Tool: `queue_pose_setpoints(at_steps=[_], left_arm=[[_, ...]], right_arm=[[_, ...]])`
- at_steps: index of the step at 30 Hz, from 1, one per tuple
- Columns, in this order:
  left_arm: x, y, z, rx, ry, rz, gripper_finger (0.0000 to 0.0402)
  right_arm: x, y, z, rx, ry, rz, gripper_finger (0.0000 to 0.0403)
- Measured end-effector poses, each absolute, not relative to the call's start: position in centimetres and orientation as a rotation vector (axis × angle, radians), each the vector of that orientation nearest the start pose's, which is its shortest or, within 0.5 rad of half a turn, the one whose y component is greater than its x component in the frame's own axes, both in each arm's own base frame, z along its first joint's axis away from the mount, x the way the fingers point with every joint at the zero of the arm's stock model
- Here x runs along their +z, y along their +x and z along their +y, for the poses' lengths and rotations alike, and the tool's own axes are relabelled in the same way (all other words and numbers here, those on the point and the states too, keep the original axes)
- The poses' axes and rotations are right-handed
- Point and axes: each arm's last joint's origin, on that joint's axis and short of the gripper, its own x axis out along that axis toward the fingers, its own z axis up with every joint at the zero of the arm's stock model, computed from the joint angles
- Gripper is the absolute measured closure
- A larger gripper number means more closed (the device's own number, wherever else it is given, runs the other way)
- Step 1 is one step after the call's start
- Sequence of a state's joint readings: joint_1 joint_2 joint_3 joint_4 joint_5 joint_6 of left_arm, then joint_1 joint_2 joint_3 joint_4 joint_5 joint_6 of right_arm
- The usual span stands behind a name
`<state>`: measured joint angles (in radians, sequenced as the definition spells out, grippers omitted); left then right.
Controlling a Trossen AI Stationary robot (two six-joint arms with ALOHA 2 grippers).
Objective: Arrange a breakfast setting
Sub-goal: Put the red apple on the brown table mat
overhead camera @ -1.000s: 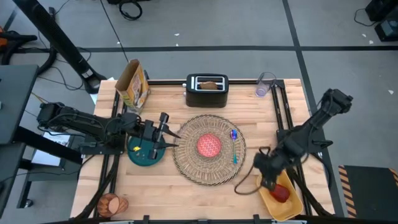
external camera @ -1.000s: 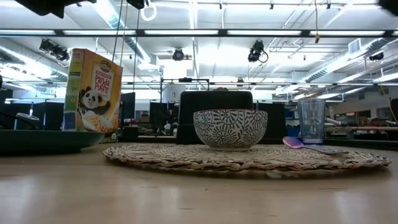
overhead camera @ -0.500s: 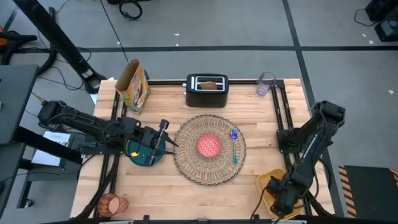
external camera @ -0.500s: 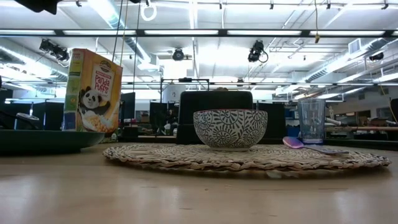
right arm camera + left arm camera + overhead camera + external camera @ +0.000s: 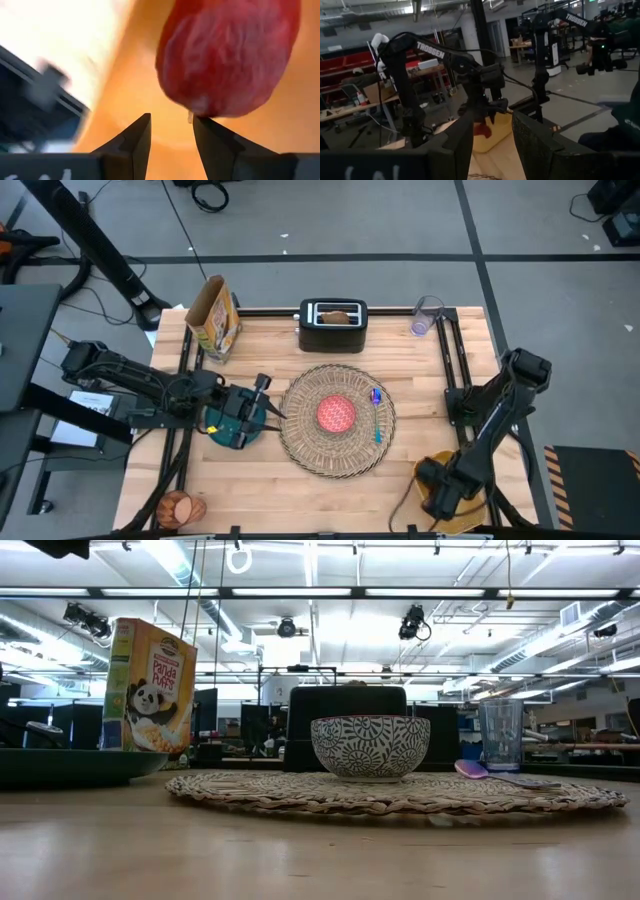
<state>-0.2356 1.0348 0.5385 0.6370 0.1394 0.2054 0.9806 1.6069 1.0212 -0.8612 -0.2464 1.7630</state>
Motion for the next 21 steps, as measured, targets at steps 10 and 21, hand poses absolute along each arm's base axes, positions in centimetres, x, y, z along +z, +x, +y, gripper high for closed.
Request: queue_pose_setpoints(at_steps=[10, 21], left_arm=[[27.6, 21.8, -5.8, -0.369, 0.208, -0.139, 0.0257], [27.6, 21.8, -5.8, -0.371, 0.213, -0.141, 0.0257]], right_arm=[[18.8, 13.9, 23.8, -0.63, 0.81, 1.634, 0.0248], [17.1, 14.5, 23.8, -0.8, 0.895, 1.419, 0.0252]])
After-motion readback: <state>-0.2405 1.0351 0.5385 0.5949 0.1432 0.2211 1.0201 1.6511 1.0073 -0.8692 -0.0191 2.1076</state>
